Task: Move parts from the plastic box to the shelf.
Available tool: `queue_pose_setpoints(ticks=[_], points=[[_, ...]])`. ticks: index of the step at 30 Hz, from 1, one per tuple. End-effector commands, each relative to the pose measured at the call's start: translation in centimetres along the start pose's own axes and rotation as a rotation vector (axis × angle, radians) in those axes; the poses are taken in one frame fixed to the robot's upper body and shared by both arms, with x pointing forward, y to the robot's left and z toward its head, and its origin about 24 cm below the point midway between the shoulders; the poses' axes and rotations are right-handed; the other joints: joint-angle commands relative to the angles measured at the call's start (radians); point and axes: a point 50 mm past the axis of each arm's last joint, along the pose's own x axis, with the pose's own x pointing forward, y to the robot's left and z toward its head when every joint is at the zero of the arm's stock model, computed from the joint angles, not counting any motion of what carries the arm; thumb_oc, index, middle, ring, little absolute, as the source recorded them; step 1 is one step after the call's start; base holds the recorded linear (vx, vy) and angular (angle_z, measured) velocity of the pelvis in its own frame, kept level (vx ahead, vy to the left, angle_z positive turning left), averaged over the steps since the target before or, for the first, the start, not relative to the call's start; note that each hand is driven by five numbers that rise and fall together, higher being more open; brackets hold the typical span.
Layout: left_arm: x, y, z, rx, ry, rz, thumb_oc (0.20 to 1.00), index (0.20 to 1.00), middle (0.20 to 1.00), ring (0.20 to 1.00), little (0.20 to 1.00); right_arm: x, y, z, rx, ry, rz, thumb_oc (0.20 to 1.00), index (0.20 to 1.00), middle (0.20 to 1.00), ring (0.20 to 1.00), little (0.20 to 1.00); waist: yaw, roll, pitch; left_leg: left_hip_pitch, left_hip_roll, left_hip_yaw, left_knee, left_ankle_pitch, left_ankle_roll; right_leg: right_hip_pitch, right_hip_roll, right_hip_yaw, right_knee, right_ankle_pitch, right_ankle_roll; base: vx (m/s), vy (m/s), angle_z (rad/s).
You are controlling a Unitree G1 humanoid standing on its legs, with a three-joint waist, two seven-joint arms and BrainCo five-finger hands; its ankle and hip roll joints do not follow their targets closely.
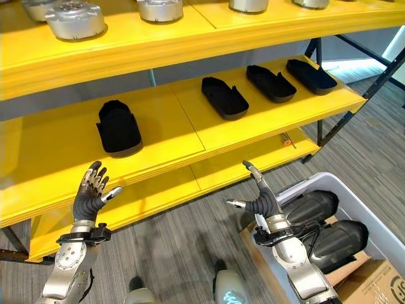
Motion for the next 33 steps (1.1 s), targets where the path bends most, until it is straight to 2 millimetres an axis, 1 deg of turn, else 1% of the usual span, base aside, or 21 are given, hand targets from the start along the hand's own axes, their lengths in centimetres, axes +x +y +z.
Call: queue_pose_setpoints(ticks=[1,2,3,5,6,7,8,9,10,11,12,14,17,18,25,27,28,30,31,32,33], points=[[1.2,-0.4,0.8,0.005,-0.056,-0.063,1.0,1.0,1.0,1.0,1.0,0.6,-1.9,2.9,0.037,-0.165,-0.1,1.0,1.0,1.0,1.0,1.0,-0.004,-0.045,0.013,-0.167,0.02,-0.041,0.055,0.285,-0.101,0.246,-0.016,-0.028,-0.234,-0.029,-0.005,-0.04,-0.115,0.52],[1.2,-0.6,0.8,0.003,-0.056,-0.069,1.0,1.0,1.0,1.0,1.0,0.6,-2.0,2.8,0.033,-0.159,-0.105,1.0,1.0,1.0,1.0,1.0,-0.006,-0.051,0.014,-0.179,0.0,-0.016,0.079,0.266,-0.096,0.263,-0.025,-0.041,-0.266,-0.016,-0.004,-0.03,-0.062,0.68],[1.3,-0.8,0.7,-0.005,-0.055,-0.071,1.0,1.0,1.0,1.0,1.0,0.6,-1.9,2.6,0.033,-0.149,-0.101,1.0,1.0,1.0,1.0,1.0,0.0,-0.057,0.015,-0.184,-0.043,-0.038,0.096,0.23,-0.088,0.276,-0.036,-0.043,-0.297,-0.003,0.004,-0.01,-0.058,0.81],[1.1,-0.7,0.8,-0.008,-0.057,-0.065,1.0,1.0,1.0,1.0,1.0,0.8,-1.5,2.5,0.045,-0.143,-0.091,1.0,1.0,1.0,1.0,1.0,0.031,-0.075,0.009,-0.199,-0.204,-0.176,0.122,0.111,-0.064,0.286,-0.058,-0.023,-0.361,0.038,0.018,0.02,-0.009,0.58],[1.0,-0.7,0.8,-0.01,-0.056,-0.068,1.0,1.0,1.0,1.0,1.0,0.8,-1.5,2.5,0.054,-0.147,-0.086,1.0,1.0,1.0,1.0,1.0,0.041,-0.08,0.004,-0.196,-0.26,-0.227,0.118,0.071,-0.051,0.282,-0.059,-0.017,-0.376,0.051,0.02,0.05,0.016,0.1],[1.0,-0.9,1.0,-0.009,-0.065,-0.077,1.0,1.0,1.0,1.0,1.0,0.8,-1.3,2.5,0.064,-0.145,-0.077,1.0,1.0,1.0,1.0,1.0,0.057,-0.086,0.0,-0.189,-0.323,-0.286,0.114,0.038,-0.038,0.28,-0.059,-0.007,-0.388,0.063,0.022,0.07,0.055,-0.37],[1.1,-1.3,1.3,-0.012,-0.077,-0.101,1.0,1.0,1.0,1.0,1.0,1.1,-1.1,2.3,0.081,-0.135,-0.074,1.0,1.0,1.0,1.0,1.0,0.077,-0.089,-0.007,-0.186,-0.429,-0.414,0.092,0.02,-0.014,0.264,-0.047,0.02,-0.391,0.077,0.024,0.04,0.099,-0.59],[1.2,-1.4,1.3,-0.012,-0.082,-0.107,1.0,1.0,1.0,1.0,1.0,1.3,-0.8,2.3,0.095,-0.138,-0.07,1.0,1.0,1.0,1.0,1.0,0.085,-0.088,-0.01,-0.186,-0.472,-0.48,0.073,0.022,0.003,0.243,-0.041,0.04,-0.385,0.088,0.026,0.03,0.134,-0.68],[1.2,-1.4,1.4,-0.02,-0.087,-0.116,1.0,1.0,1.0,1.0,1.0,1.6,-0.5,2.5,0.109,-0.144,-0.055,1.0,1.0,1.0,1.0,1.0,0.079,-0.093,-0.014,-0.188,-0.472,-0.488,0.074,0.016,0.01,0.232,-0.037,0.06,-0.377,0.083,0.029,0.02,0.14,-1.0],[1.3,-1.7,1.5,-0.025,-0.091,-0.132,1.0,1.0,1.0,1.0,1.0,1.7,-0.4,2.6,0.115,-0.148,-0.043,1.0,1.0,1.0,1.0,1.0,0.073,-0.092,-0.019,-0.186,-0.456,-0.45,0.068,0.019,0.01,0.228,-0.036,0.067,-0.378,0.087,0.033,0.06,0.183,-1.09],[1.7,-2.1,1.8,-0.019,-0.107,-0.155,1.0,1.0,1.0,1.0,1.0,1.9,-0.3,2.9,0.108,-0.158,-0.027,1.0,1.0,1.0,1.0,1.0,0.071,-0.091,-0.018,-0.185,-0.463,-0.435,0.065,0.028,0.009,0.226,-0.042,0.064,-0.377,0.091,0.038,0.05,0.179,-1.14],[2.1,-2.1,2.2,-0.019,-0.127,-0.162,1.0,1.0,1.0,1.0,1.0,2.1,-0.4,3.1,0.122,-0.169,-0.034,1.0,1.0,1.0,1.0,1.0,0.07,-0.093,-0.023,-0.172,-0.447,-0.406,0.036,0.028,0.015,0.222,-0.049,0.073,-0.378,0.088,0.04,0.04,0.16,-0.62],[2.3,-1.7,2.8,-0.014,-0.152,-0.136,1.0,1.0,1.0,1.0,1.0,3.1,0.1,3.9,0.146,-0.204,-0.03,1.0,1.0,1.0,1.0,1.0,0.074,-0.102,-0.035,-0.155,-0.443,-0.359,0.024,0.005,0.04,0.213,-0.071,0.112,-0.388,0.106,0.059,0.05,0.166,-0.48],[2.6,-1.8,3.0,-0.02,-0.165,-0.125,1.0,1.0,1.0,1.0,1.0,3.6,0.6,4.3,0.17,-0.218,-0.026,1.0,1.0,1.0,1.0,1.0,0.074,-0.105,-0.038,-0.148,-0.441,-0.32,0.03,-0.01,0.049,0.205,-0.082,0.136,-0.391,0.117,0.07,0.06,0.174,-0.85],[3.0,-2.0,3.3,-0.016,-0.181,-0.115,1.0,1.0,1.0,1.0,1.0,4.3,2.0,5.0,0.219,-0.236,0.0,1.0,1.0,1.0,1.0,1.0,0.064,-0.103,-0.022,-0.13,-0.455,-0.215,0.084,-0.075,0.084,0.165,-0.1,0.204,-0.348,0.139,0.106,0.02,0.137,-0.55],[3.0,-2.1,3.4,-0.019,-0.185,-0.116,1.0,1.0,1.0,1.0,1.0,4.3,2.2,5.0,0.215,-0.233,0.006,1.0,1.0,1.0,1.0,1.0,0.062,-0.101,-0.014,-0.129,-0.457,-0.2,0.092,-0.084,0.09,0.145,-0.1,0.206,-0.326,0.143,0.111,-0.01,0.114,-0.66],[3.0,-2.2,3.6,-0.012,-0.193,-0.117,1.0,1.0,1.0,1.0,1.0,4.4,2.3,5.2,0.192,-0.241,0.019,1.0,1.0,1.0,1.0,1.0,0.071,-0.085,0.007,-0.106,-0.451,-0.167,0.088,-0.102,0.103,0.104,-0.115,0.14,-0.248,0.144,0.126,-0.01,0.14,-1.06],[3.0,-2.3,4.0,-0.003,-0.215,-0.117,1.0,1.0,1.0,1.0,1.0,4.6,2.5,5.3,0.169,-0.246,0.021,1.0,1.0,1.0,1.0,1.0,0.085,-0.062,0.024,-0.073,-0.44,-0.118,0.059,-0.1,0.105,0.063,-0.188,-0.027,-0.185,0.189,0.131,0.02,0.167,-1.43],[2.9,-2.2,4.0,-0.007,-0.208,-0.109,1.0,1.0,1.0,1.0,1.0,4.9,3.0,5.4,0.178,-0.246,0.031,1.0,1.0,1.0,1.0,1.0,0.09,-0.052,0.031,-0.035,-0.424,-0.065,0.032,-0.105,0.105,0.039,-0.251,-0.164,-0.167,0.224,0.129,0.04,0.107,-1.34],[2.9,-2.2,4.0,-0.007,-0.208,-0.109,1.0,1.0,1.0,1.0,1.0,5.0,3.0,5.4,0.178,-0.247,0.032,1.0,1.0,1.0,1.0,1.0,0.089,-0.051,0.033,-0.03,-0.424,-0.066,0.027,-0.103,0.105,0.042,-0.251,-0.166,-0.168,0.224,0.129,0.06,0.107,-1.23],[2.8,-2.0,4.0,0.001,-0.206,-0.103,1.0,1.0,1.0,1.0,1.0,5.2,3.2,5.6,0.179,-0.253,0.037,1.0,1.0,1.0,1.0,1.0,0.098,-0.047,0.042,-0.014,-0.413,-0.03,0.021,-0.112,0.108,0.021,-0.289,-0.251,-0.148,0.24,0.13,0.09,0.046,-1.03]])
